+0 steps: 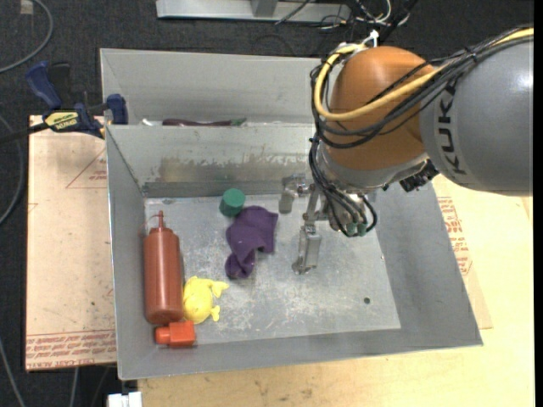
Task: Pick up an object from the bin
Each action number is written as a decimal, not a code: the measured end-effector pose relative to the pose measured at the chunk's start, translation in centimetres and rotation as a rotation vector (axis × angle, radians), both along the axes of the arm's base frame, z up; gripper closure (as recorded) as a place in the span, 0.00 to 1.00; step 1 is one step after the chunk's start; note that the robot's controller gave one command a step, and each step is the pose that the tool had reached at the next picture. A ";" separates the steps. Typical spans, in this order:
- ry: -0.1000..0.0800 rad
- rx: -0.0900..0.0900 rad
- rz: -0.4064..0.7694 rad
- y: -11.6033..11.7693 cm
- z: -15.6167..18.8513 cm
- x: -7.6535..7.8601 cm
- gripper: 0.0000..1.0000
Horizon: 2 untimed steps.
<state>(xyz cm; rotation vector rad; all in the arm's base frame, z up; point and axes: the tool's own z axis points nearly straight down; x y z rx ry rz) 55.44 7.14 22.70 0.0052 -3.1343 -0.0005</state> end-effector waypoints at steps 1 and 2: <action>-0.008 0.001 -0.002 0.0 0.5 0.1 0.00; -0.012 0.002 -0.036 1.9 -4.1 1.0 0.00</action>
Offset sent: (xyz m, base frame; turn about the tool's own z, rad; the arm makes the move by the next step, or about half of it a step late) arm 0.0136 0.0358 -0.0859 0.0636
